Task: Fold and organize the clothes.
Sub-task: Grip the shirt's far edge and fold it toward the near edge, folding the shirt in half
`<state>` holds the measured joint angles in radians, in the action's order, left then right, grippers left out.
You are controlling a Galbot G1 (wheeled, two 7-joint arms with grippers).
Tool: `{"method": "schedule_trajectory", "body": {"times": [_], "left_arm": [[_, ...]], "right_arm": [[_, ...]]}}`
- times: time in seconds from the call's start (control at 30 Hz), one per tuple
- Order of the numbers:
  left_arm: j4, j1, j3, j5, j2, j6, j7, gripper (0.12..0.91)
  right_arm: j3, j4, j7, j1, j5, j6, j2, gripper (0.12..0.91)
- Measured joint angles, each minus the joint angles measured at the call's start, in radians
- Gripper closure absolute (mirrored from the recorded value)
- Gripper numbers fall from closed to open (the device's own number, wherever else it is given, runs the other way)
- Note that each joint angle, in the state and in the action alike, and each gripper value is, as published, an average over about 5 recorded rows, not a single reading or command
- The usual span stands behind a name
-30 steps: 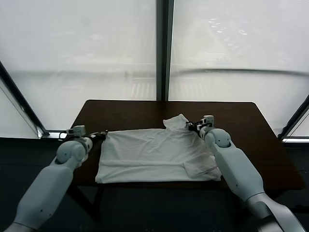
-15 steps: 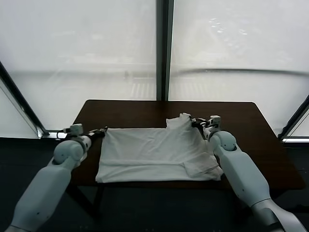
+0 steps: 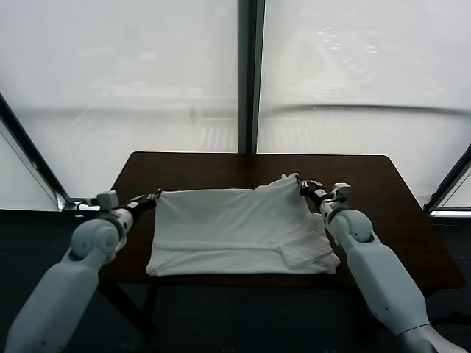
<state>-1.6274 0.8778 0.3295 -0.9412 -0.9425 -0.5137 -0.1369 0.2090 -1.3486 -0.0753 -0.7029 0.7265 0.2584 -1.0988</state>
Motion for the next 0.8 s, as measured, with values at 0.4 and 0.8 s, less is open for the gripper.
{"method": "schedule_trajectory", "body": {"times": [0.4, 0.8], "left_arm": [[-0.079, 0.084, 0.046, -0.008, 0.027, 0.005, -0.002, 0.85], [-0.188, 0.203, 0.094, -0.006, 0.034, -0.003, -0.008, 0.85]], "right_arm": [[0.055, -0.14, 0.031, -0.106, 0.046, 0.055, 0.059, 0.886], [0.106, -0.347, 0.119, -0.247, 0.053, 0.155, 0.158, 0.886]]}}
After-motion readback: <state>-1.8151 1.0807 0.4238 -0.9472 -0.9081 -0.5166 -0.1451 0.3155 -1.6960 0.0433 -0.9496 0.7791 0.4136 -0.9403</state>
